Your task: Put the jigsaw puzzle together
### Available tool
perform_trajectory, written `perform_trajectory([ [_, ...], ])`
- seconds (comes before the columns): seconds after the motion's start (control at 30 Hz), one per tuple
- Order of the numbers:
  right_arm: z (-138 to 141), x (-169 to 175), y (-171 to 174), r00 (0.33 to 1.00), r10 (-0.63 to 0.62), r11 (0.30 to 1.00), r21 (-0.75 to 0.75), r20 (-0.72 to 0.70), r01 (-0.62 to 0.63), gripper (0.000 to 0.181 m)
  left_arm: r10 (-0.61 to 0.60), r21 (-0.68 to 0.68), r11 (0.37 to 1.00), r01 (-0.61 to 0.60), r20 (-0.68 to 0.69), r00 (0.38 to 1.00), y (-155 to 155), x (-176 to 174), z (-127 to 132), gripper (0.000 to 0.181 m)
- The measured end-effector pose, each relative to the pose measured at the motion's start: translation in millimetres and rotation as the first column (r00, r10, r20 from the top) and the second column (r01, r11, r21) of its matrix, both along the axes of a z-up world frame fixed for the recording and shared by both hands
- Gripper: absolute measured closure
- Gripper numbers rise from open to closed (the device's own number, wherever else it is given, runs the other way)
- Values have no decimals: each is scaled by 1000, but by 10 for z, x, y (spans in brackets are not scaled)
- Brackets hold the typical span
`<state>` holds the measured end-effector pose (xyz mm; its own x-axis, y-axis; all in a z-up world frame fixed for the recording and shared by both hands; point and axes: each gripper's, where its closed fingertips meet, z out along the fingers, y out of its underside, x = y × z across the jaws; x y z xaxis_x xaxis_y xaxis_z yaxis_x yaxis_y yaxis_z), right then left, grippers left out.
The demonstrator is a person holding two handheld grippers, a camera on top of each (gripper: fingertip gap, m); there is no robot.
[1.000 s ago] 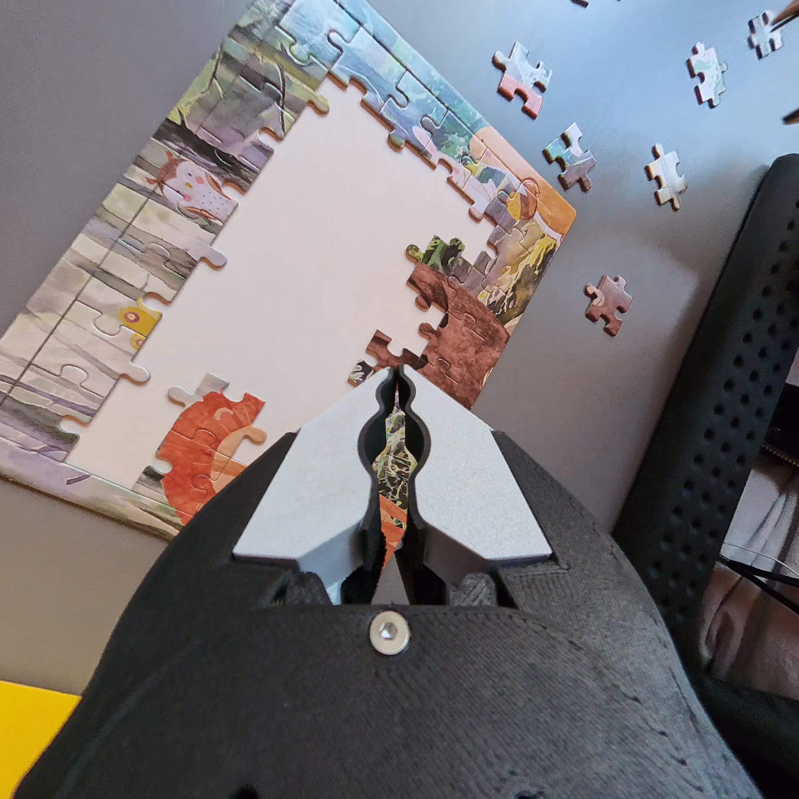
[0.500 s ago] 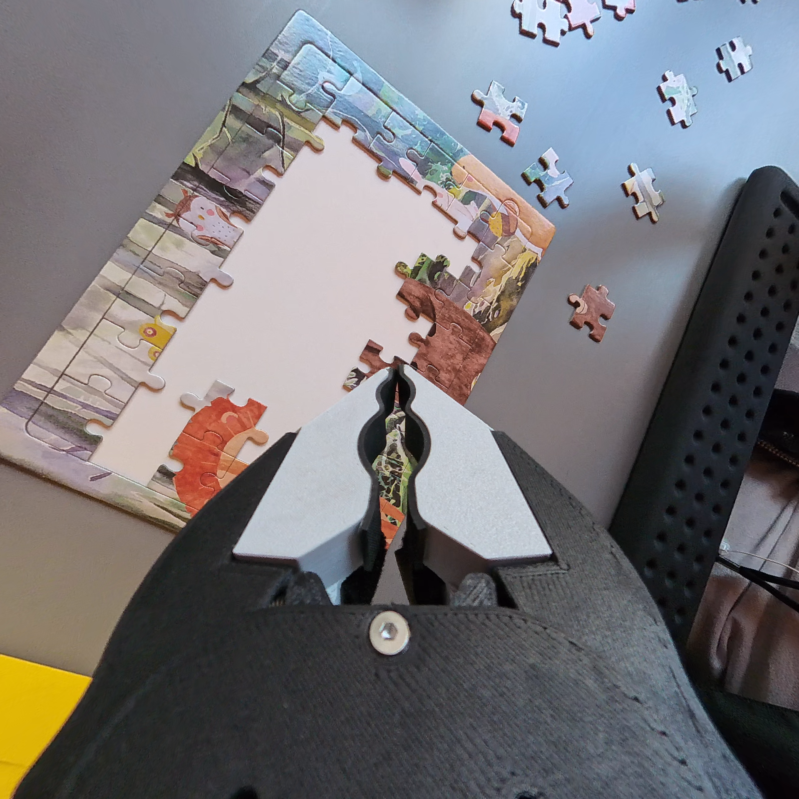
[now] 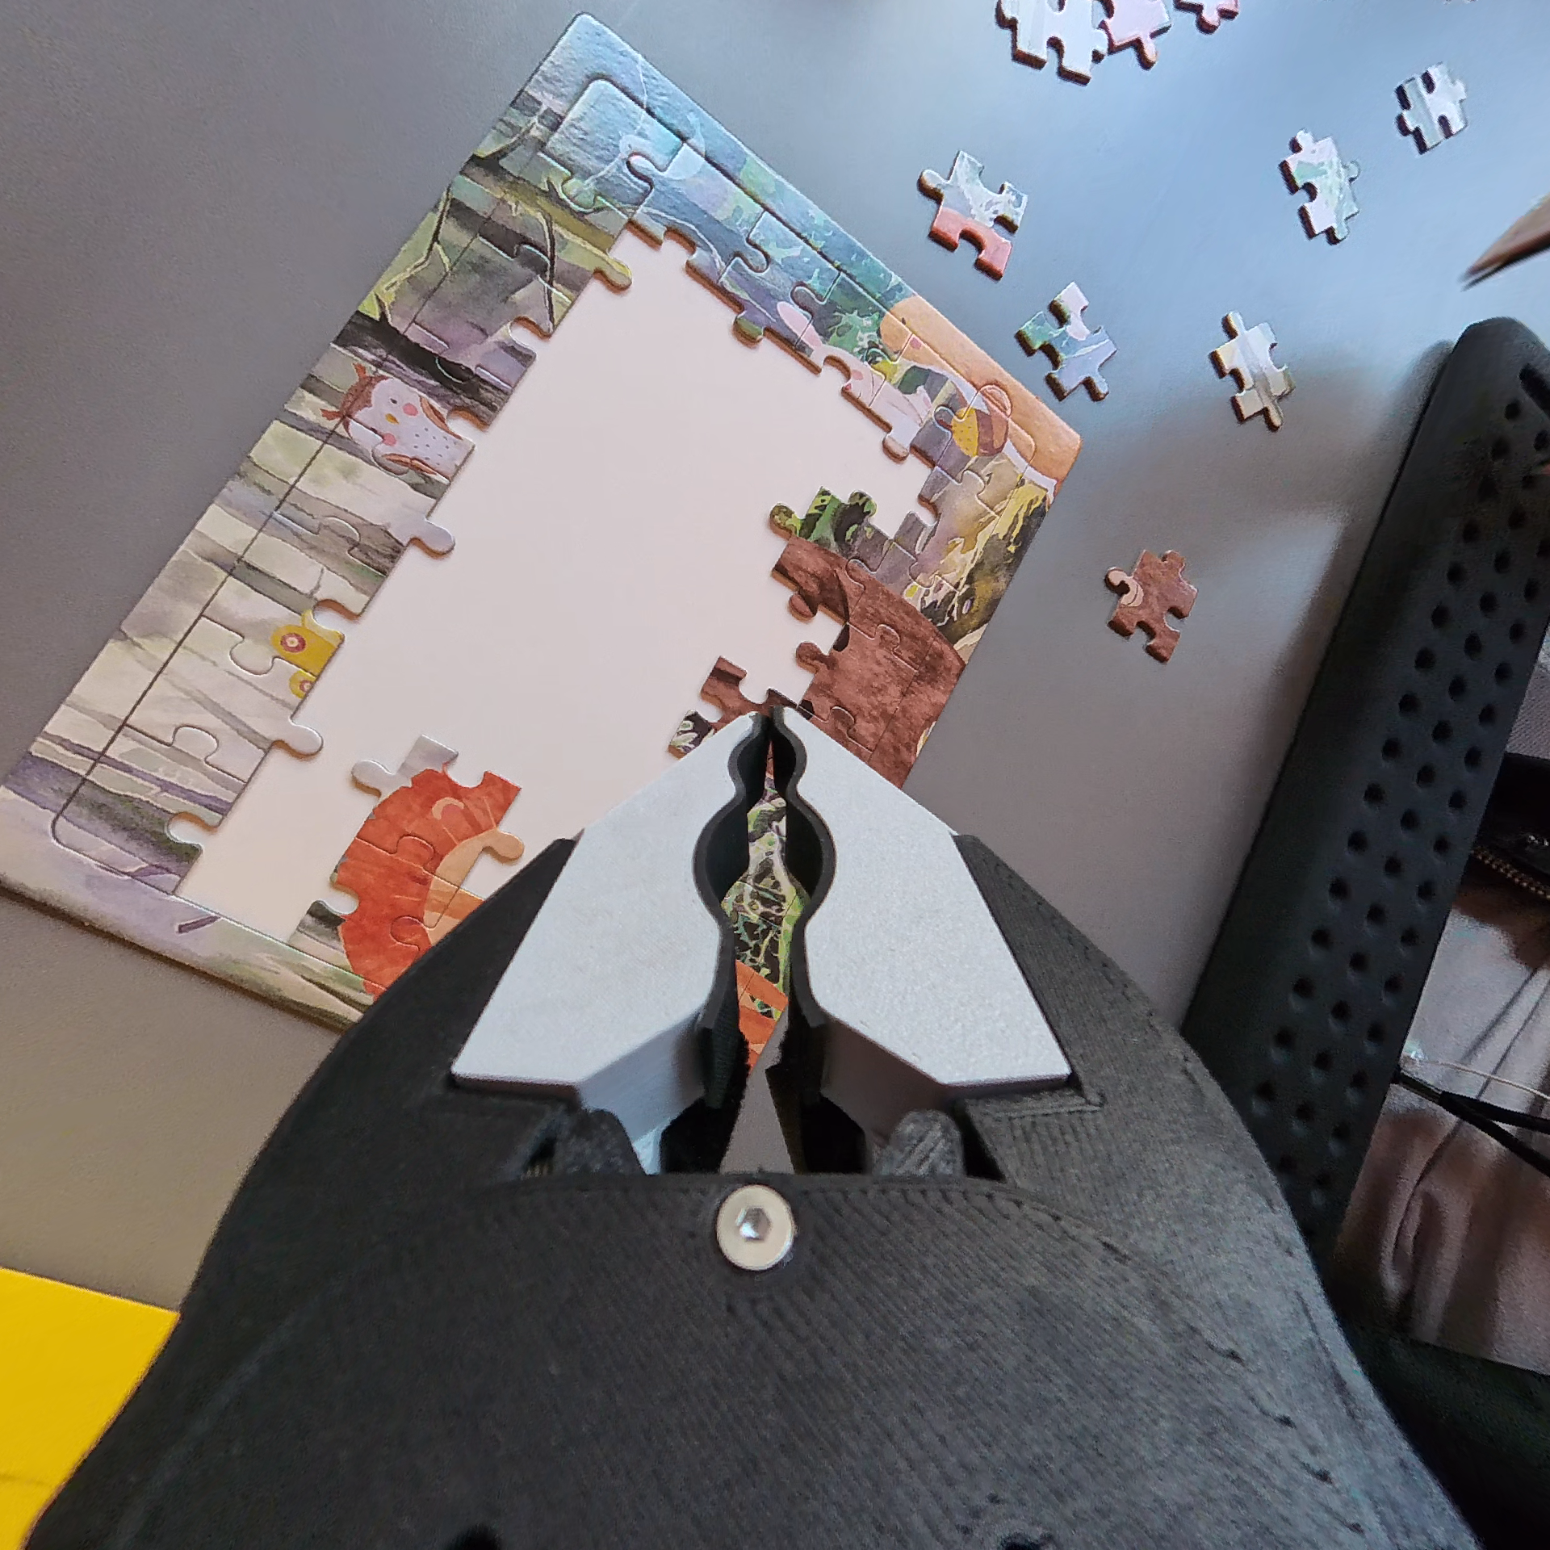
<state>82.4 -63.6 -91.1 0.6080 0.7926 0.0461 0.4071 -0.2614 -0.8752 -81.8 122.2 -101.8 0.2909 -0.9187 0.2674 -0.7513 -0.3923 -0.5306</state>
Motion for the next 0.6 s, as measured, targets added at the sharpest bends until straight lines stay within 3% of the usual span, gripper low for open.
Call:
perform_trajectory([
  [0.13,-361,-264,87,972,111,994,-46,205,-103,122,-10,6,1000,10,-13,1000,-15,-3,-20,181],
  [0.27,-401,-50,178,944,76,996,-74,322,-55,128,-12,8,1000,12,-19,1000,-11,-13,-28,181],
  [0.4,-233,546,274,929,-113,992,-12,352,125,132,1,8,1000,-1,-28,1000,28,-40,-52,181],
  [0.6,-6,1657,245,808,-435,893,76,398,443,140,4,12,1000,-3,-27,1000,39,-37,-60,181],
])
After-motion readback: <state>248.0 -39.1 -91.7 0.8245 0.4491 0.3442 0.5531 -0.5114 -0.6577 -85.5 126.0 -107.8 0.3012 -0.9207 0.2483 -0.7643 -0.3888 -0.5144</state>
